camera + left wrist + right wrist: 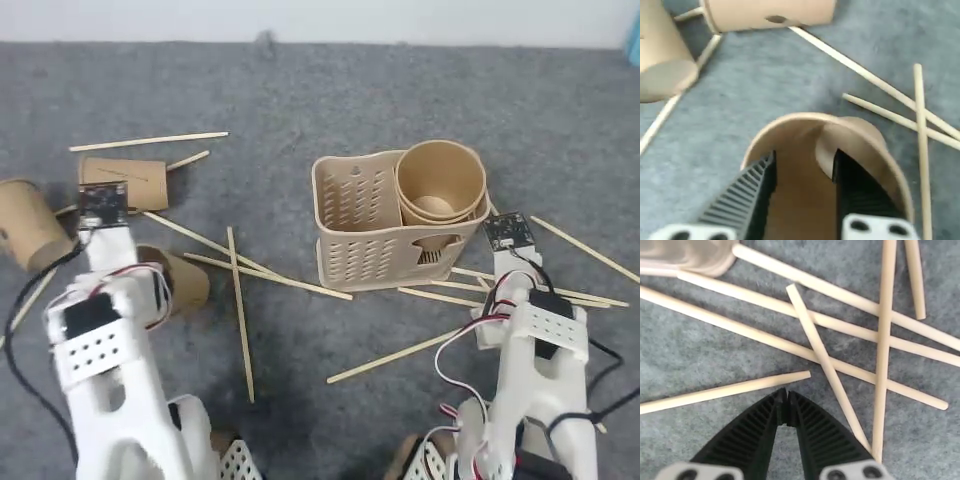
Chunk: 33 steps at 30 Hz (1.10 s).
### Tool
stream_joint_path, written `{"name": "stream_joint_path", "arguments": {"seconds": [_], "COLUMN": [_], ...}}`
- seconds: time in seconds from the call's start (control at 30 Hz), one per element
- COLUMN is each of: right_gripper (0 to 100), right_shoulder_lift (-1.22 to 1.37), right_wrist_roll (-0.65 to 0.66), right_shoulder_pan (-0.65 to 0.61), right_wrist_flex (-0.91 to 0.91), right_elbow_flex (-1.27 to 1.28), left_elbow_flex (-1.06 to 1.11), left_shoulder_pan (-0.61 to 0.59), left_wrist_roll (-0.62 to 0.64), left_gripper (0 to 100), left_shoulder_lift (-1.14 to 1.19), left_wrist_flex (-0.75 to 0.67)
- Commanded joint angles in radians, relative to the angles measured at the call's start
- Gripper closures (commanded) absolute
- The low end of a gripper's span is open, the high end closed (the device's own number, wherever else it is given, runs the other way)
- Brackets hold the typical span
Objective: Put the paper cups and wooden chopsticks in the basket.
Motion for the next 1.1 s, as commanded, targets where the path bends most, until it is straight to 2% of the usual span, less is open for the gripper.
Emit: {"name": "stream_joint_path", "arguments": {"seconds": [0.0, 0.1, 0.23, 0.43, 0.67, 0.8, 1.07], "right_gripper": [99.1, 99.1, 99.1, 99.1, 99.1, 99.1, 99.1], "right_shoulder_lift": [-0.035, -0.035, -0.035, -0.035, -0.035, -0.035, -0.035], "right_wrist_roll": [0.017, 0.017, 0.017, 0.017, 0.017, 0.018, 0.04], "right_shoulder_pan": [-0.002, -0.002, -0.002, -0.001, -0.001, -0.001, -0.004], "right_wrist_flex": [-0.004, -0.004, -0.004, -0.004, -0.004, -0.004, -0.004], "right_elbow_flex": [0.0, 0.0, 0.0, 0.0, 0.0, 0.0, 0.0], "left_elbow_flex": [-0.157, -0.278, -0.363, -0.429, -0.429, -0.364, -0.12], "left_shoulder_pan": [-0.006, 0.021, 0.069, 0.087, 0.077, 0.023, 0.008], "left_wrist_roll": [-0.005, 0.031, 0.063, 0.112, 0.109, 0.114, 0.115], "left_gripper": [82, 82, 82, 82, 82, 82, 82], "left_shoulder_lift": [-0.006, -0.006, -0.006, -0.006, 0.0, 0.003, 0.003], "left_wrist_flex": [0.117, 0.235, 0.322, 0.382, 0.434, 0.381, 0.115]}}
